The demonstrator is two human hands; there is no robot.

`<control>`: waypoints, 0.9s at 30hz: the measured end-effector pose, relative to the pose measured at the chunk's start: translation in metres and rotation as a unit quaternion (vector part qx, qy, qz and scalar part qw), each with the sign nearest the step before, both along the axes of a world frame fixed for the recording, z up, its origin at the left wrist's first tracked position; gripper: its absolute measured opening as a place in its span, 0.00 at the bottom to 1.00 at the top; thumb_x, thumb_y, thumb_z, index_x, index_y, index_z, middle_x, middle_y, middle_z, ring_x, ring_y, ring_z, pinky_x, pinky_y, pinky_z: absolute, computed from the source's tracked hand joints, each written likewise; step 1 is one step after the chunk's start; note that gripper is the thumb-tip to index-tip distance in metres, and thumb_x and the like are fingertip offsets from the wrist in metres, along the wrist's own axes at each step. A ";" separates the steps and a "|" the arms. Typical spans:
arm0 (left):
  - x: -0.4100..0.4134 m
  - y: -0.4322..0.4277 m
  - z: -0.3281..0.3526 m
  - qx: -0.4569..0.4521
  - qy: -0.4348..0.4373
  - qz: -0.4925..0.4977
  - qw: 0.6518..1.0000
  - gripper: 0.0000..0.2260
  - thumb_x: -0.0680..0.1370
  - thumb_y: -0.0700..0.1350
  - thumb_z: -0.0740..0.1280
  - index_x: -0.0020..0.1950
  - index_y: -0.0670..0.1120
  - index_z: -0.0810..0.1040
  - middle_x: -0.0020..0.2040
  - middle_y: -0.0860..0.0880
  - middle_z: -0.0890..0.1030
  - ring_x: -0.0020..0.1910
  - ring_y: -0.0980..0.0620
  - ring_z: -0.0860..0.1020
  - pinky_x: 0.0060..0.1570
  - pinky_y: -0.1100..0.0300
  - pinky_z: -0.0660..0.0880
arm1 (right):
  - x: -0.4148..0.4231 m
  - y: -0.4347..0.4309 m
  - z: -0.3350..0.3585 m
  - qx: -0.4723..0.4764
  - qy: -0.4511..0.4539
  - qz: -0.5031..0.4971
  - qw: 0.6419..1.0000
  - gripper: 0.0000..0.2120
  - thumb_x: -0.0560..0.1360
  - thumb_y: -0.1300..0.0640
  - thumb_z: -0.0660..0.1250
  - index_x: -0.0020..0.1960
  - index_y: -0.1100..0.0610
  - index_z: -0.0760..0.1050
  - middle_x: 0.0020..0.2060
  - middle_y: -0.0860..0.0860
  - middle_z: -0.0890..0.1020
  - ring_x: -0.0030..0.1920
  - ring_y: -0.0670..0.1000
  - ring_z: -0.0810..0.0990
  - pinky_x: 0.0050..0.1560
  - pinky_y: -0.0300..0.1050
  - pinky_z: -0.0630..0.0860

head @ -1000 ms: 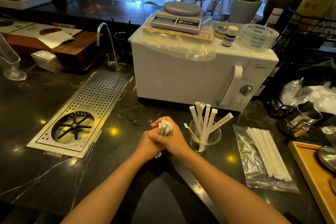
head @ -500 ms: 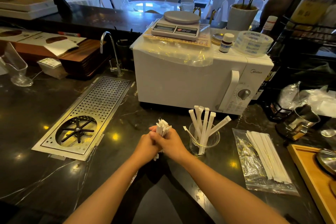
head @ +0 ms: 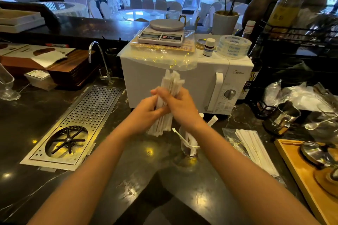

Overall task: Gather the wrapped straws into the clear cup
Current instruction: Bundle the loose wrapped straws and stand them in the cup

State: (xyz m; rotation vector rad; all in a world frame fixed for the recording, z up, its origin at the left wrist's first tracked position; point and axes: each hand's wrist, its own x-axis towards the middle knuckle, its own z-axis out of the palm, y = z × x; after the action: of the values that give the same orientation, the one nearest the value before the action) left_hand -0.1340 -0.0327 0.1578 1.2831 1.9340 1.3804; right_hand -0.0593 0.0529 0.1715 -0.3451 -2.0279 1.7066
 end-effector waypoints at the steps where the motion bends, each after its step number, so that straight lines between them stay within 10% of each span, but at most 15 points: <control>1: 0.003 0.007 0.010 0.011 0.003 -0.013 1.000 0.07 0.77 0.41 0.60 0.43 0.53 0.72 0.41 0.55 0.77 0.41 0.61 0.78 0.42 0.66 0.77 | 0.003 0.006 0.010 0.009 0.015 -0.012 1.000 0.14 0.76 0.57 0.62 0.55 0.67 0.77 0.43 0.58 0.81 0.42 0.49 0.80 0.45 0.36 0.78; 13: 0.017 0.087 0.015 -0.084 0.004 -0.109 0.991 0.14 0.75 0.37 0.63 0.60 0.42 0.70 0.47 0.49 0.77 0.49 0.51 0.77 0.48 0.61 0.76 | 0.029 0.075 0.000 -0.008 -0.043 -0.113 0.993 0.12 0.79 0.58 0.58 0.58 0.61 0.73 0.46 0.53 0.78 0.41 0.42 0.78 0.41 0.33 0.77; 27: 0.008 0.097 -0.040 -0.198 0.016 -0.104 0.975 0.08 0.73 0.40 0.67 0.51 0.40 0.78 0.46 0.46 0.79 0.47 0.48 0.79 0.53 0.53 0.77 | 0.038 0.073 -0.049 -0.023 -0.138 -0.111 0.984 0.15 0.78 0.57 0.59 0.63 0.62 0.70 0.49 0.52 0.76 0.50 0.47 0.75 0.53 0.44 0.72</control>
State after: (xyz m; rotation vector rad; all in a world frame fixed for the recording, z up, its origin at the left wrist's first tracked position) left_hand -0.1265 0.0647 0.1178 1.2705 1.9072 0.8244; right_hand -0.0212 0.1256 0.1229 -0.8318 -2.0472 1.6419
